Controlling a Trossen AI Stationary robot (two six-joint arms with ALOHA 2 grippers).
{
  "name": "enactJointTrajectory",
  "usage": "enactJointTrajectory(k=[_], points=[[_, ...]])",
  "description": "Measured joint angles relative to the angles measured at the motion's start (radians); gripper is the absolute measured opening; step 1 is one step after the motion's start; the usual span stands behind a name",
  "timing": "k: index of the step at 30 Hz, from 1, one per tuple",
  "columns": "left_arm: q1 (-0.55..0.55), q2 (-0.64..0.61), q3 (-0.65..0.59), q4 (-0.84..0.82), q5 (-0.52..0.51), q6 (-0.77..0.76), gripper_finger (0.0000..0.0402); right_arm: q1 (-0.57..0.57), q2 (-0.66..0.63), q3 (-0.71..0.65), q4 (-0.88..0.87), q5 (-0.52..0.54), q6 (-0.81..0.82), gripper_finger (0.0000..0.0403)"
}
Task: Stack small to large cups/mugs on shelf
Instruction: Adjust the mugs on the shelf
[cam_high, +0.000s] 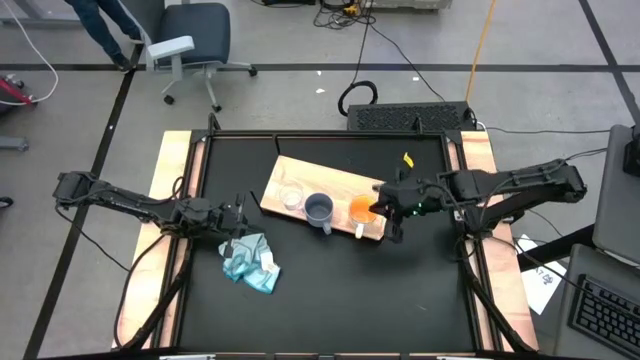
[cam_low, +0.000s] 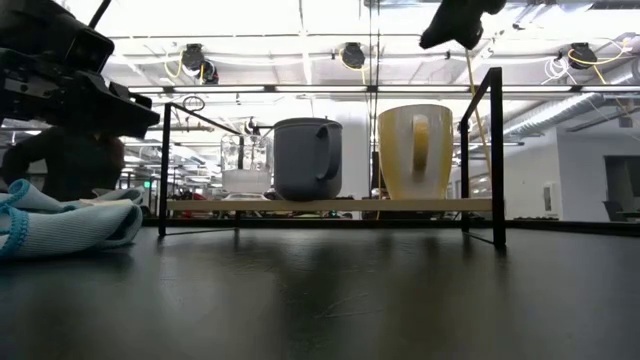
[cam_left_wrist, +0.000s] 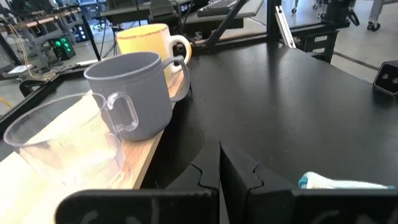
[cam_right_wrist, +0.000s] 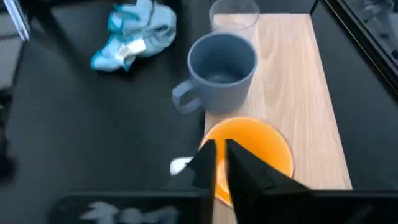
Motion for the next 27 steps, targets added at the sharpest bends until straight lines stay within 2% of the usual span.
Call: enactJointTrajectory(k=[8, 17, 23, 27], points=[[0.0, 0.0, 0.0, -0.024, 0.0, -0.047, 0.0005, 0.146, -0.027, -0.159, 0.136, 0.08, 0.069, 0.0001], [0.0, 0.0, 0.0, 0.007, 0.0, -0.12, 0.0005, 0.298, -0.047, -0.347, 0.432, 0.084, 0.125, 0.0], [0.0, 0.0, 0.0, 0.014, 0.0, -0.118, 0.0005, 0.391, -0.047, -0.423, 0.535, 0.093, 0.128, 0.0], [0.0, 0.0, 0.0, 0.018, 0.006, -0.113, 0.0005, 0.45, -0.047, -0.457, 0.558, 0.196, 0.142, 0.0]])
